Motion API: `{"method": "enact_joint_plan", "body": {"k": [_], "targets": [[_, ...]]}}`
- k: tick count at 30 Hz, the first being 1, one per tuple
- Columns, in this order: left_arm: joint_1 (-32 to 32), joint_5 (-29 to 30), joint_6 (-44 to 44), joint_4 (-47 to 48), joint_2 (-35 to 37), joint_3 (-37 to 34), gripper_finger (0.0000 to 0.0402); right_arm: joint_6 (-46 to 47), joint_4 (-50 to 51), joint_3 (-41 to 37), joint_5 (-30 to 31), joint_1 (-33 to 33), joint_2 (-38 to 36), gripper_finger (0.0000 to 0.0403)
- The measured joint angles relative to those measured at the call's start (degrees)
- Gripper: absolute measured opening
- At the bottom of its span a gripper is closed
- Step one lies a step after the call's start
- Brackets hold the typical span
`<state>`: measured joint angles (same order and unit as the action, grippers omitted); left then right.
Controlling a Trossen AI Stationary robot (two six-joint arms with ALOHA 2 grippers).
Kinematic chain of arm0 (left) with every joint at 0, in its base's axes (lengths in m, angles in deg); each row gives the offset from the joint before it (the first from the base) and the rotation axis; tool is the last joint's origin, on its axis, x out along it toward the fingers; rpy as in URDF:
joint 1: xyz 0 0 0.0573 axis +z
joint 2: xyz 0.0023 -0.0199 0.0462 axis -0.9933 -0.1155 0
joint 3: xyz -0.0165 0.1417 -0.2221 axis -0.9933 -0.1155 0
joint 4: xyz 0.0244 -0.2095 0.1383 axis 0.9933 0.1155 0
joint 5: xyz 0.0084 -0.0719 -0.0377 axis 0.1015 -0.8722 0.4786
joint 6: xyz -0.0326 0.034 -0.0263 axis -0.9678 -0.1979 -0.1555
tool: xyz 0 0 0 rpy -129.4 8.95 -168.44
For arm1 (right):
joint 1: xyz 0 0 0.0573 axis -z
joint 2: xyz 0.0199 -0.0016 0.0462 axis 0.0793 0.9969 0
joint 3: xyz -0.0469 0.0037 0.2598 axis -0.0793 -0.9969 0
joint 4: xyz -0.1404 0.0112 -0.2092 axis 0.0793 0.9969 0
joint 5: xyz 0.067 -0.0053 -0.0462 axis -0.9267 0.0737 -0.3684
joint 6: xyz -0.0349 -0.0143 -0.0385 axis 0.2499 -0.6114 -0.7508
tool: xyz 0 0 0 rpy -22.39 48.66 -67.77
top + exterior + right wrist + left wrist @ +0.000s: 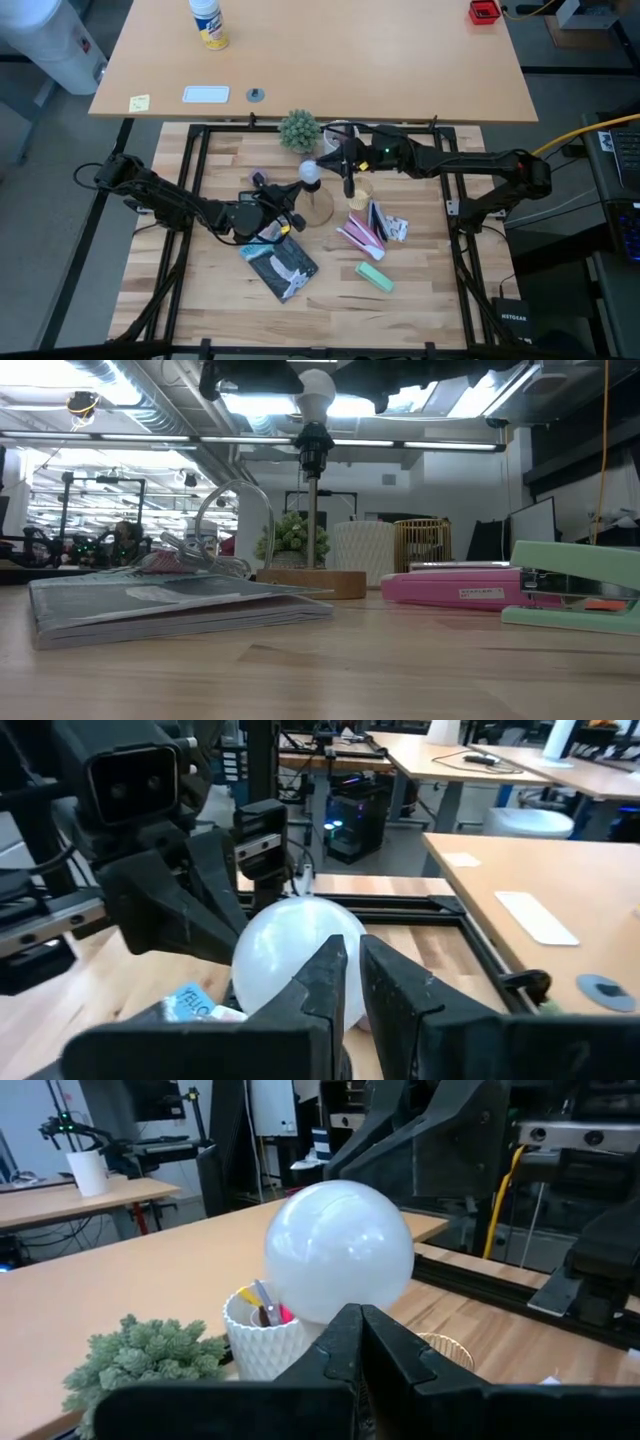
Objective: Screw lightbulb
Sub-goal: Insert the lightbulb into the lamp
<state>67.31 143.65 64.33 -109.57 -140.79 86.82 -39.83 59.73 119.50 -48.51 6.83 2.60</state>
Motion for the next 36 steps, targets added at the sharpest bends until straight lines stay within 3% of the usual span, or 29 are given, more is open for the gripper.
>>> {"method": "enact_joint_plan", "body": {"k": [10,20,36], "targets": [[-0.1,5.2,1.5,0.1,0.0,-0.1,0.0001,1.7,1.4,-0.1,-5.8,-0.2,0.1,0.0044],[1.0,5.1,1.5,-0.1,0.0,-0.1,0.0001,2.0,1.0,-0.2,-6.3,-0.3,0.1,0.0044],[-0.9,8.3,3.5,-0.9,0.0,0.1,0.0001,-0.5,1.3,-0.4,0.4,-0.2,-4.5,0.0044]]}}
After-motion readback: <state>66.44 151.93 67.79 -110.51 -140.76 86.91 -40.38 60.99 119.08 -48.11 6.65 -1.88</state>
